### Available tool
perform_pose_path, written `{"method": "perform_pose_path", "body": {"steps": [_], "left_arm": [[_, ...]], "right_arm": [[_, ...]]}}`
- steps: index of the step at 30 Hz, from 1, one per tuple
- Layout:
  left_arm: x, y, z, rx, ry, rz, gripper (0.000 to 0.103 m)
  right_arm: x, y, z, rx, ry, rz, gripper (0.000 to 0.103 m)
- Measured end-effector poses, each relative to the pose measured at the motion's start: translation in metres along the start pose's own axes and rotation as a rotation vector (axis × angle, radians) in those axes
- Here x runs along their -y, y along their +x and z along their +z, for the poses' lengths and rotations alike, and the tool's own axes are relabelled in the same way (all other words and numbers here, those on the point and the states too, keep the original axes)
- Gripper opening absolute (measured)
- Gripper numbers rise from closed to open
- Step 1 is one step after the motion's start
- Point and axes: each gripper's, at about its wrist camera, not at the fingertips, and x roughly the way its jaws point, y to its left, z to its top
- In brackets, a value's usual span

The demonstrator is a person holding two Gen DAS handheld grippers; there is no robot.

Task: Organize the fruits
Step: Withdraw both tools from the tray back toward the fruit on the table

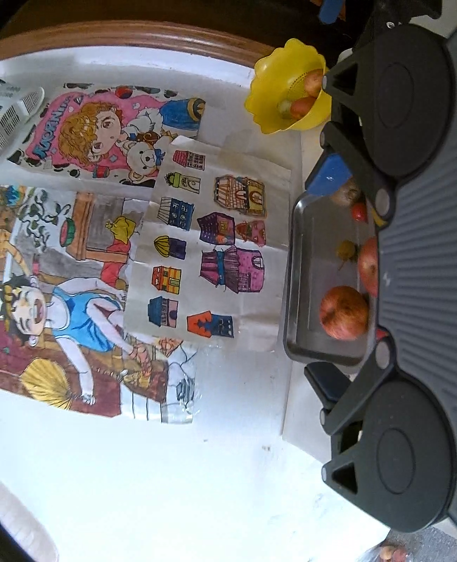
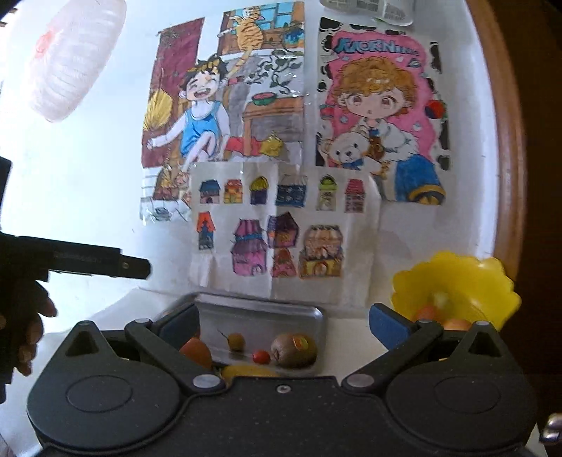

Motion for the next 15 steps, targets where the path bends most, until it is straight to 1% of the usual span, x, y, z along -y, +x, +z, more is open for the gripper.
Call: {"method": "perform_pose_path", "body": {"steps": [2, 5, 10, 15], "left_arm": [[-0.003, -0.010, -0.007, 0.009, -0.005, 0.003, 0.103], [-0.009, -0.021, -0.017, 0.001, -0.020, -0.002, 0.103], [-0.017, -0.038, -0.034, -0.017, -0.024, -0.001, 0.103], [-0.023, -0.049, -0.052, -0.061, -0.011, -0.001, 0.103]], "right_arm": [[-0.003, -0.009, -0.007, -0.010, 0.016, -0.008, 0.102], [-0.006, -0.019, -0.016, -0.029, 0.035, -0.030, 0.102], [-0.015, -0.032, -0.031, -0.061, 0.023, -0.064, 0.102], [-0.024, -0.043, -0.046, -0.090, 0.030, -0.087, 0.102]]}}
